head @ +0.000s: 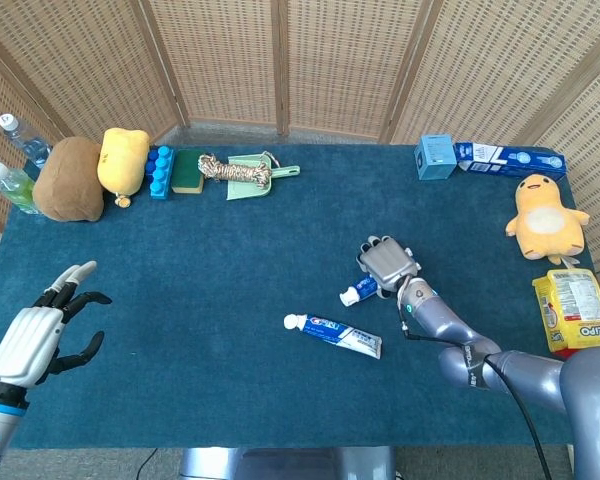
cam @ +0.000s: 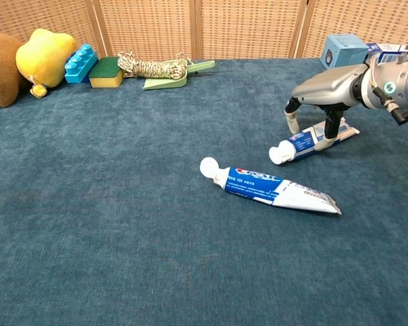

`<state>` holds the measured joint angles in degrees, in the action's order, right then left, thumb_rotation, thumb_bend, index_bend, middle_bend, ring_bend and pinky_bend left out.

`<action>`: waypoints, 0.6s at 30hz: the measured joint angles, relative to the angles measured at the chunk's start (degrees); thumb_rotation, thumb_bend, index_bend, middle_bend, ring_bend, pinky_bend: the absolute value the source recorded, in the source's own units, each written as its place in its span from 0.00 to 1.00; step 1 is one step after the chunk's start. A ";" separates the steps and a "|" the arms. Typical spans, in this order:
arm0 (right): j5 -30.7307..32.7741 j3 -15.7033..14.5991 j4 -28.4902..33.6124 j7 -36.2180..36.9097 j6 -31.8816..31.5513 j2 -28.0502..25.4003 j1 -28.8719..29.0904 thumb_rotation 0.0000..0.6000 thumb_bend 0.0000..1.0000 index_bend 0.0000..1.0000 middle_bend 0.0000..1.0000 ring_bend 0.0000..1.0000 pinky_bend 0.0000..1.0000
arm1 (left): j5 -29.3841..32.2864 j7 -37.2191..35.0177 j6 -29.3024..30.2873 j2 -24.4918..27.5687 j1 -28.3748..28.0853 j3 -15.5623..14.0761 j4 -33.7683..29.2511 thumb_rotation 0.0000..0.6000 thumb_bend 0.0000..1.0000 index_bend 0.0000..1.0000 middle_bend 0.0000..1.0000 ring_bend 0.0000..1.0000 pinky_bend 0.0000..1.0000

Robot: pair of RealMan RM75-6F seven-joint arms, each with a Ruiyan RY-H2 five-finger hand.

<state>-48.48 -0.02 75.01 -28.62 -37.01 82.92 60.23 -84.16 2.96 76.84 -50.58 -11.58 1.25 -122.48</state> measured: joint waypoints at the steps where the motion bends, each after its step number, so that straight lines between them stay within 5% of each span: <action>1: -0.07 -0.02 0.02 0.03 -0.04 -0.02 -0.05 1.00 0.26 0.38 0.26 0.14 0.26 | -0.10 -0.10 0.11 0.07 0.09 -0.02 0.01 1.00 0.38 0.32 0.00 0.00 0.17; 18: 0.52 0.07 0.43 0.51 -0.23 -0.79 -0.66 1.00 0.27 0.38 0.26 0.14 0.26 | -0.54 -0.44 -0.02 0.15 0.10 0.15 0.03 1.00 0.38 0.32 0.00 0.00 0.17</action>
<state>-47.96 0.05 75.44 -28.11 -37.24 82.13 59.57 -84.69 2.52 76.82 -50.43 -11.49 1.40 -122.45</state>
